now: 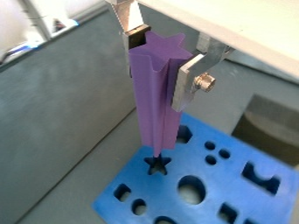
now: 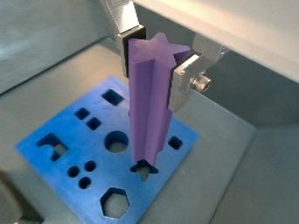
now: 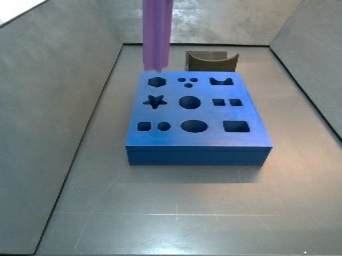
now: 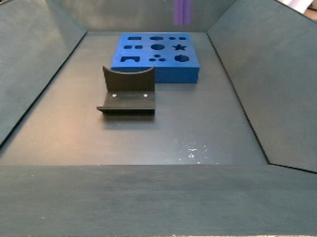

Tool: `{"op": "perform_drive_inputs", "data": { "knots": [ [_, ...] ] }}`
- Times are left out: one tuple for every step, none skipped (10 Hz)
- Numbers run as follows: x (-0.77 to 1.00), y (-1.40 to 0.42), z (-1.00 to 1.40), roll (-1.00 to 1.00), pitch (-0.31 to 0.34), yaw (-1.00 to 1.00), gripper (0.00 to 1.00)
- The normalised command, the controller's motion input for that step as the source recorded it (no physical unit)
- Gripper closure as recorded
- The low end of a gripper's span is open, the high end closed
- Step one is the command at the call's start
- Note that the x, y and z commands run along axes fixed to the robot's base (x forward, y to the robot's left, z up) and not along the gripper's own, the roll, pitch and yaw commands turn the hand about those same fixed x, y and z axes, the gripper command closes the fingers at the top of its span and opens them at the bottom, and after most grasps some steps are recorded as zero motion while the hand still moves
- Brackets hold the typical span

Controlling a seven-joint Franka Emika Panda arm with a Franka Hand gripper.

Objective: Pick up the star object. Move up. Place the star object on the fixture. Regrasp the star object. Move to above the board. Insert the star object.
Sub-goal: Insert the star object.

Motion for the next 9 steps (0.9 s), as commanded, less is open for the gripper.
{"op": "perform_drive_inputs", "data": {
  "knots": [
    [-0.05, 0.00, -0.63, -0.11, 0.000, -0.95, 1.00],
    [0.00, -0.01, -0.41, -0.15, -0.069, -0.89, 1.00],
    [0.00, -0.01, -0.40, -0.15, -0.069, -0.89, 1.00],
    [0.00, -0.02, -0.34, -0.21, -0.113, -0.85, 1.00],
    [0.00, 0.00, -0.36, -0.21, -0.019, -0.64, 1.00],
    [0.00, 0.00, -0.31, -0.17, 0.000, -0.50, 1.00],
    [0.00, 0.00, -0.30, -0.15, 0.000, -0.51, 1.00],
    [0.00, 0.00, -0.21, -0.03, 0.000, -0.25, 1.00],
    [0.04, 0.00, -0.19, -0.03, 0.000, -0.20, 1.00]
  ]
}}
